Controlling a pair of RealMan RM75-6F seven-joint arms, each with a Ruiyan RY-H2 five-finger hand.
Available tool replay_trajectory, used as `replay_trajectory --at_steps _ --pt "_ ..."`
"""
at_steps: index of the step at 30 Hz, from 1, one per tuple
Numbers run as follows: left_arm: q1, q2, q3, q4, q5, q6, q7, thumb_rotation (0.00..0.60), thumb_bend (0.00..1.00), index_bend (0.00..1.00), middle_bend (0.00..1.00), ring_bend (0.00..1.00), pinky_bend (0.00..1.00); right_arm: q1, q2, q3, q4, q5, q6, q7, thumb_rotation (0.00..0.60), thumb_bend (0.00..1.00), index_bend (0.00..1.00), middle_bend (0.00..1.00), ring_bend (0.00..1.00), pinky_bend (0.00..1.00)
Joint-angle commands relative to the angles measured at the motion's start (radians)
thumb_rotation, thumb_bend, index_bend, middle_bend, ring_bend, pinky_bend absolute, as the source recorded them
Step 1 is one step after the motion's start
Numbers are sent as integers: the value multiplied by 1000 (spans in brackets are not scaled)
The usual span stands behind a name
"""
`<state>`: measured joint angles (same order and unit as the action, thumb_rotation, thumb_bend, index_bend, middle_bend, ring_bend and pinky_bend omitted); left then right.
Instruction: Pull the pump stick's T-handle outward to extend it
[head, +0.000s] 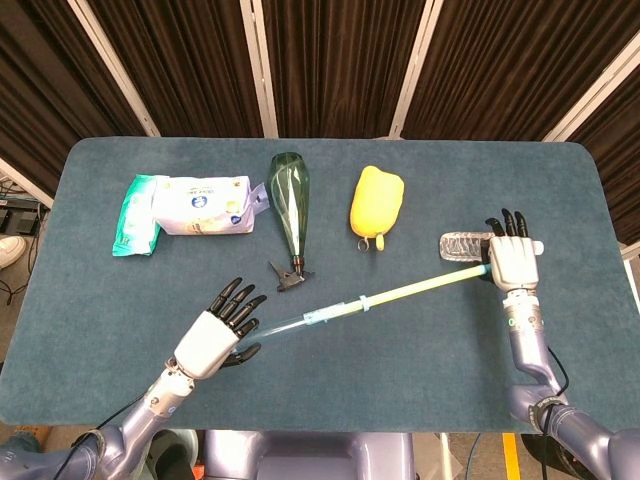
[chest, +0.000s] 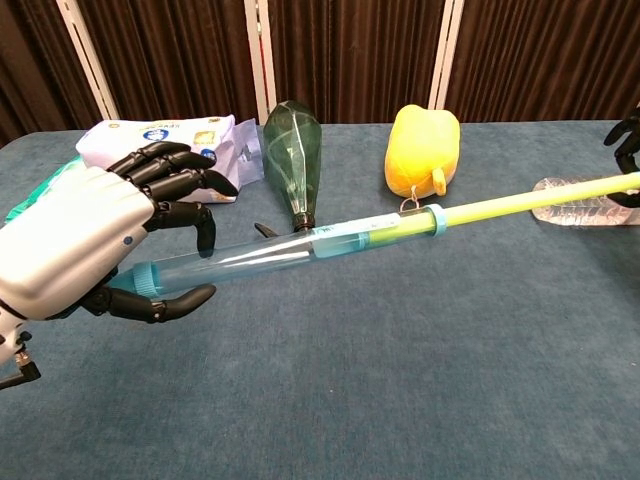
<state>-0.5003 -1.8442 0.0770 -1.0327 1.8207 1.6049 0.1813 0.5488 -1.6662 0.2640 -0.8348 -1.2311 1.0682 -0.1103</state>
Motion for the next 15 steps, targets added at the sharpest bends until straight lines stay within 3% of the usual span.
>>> replay_trajectory --at_steps 1,15 --pt "5 9 2 -13 4 1 -8 600 457 713 203 101 76 4 -4 2 8 4 -2 -5 600 333 875 237 0 0" --pt "26 44 15 -59 47 24 -7 600 452 713 203 101 76 22 -21 19 71 31 -24 1 600 333 876 243 0 0"
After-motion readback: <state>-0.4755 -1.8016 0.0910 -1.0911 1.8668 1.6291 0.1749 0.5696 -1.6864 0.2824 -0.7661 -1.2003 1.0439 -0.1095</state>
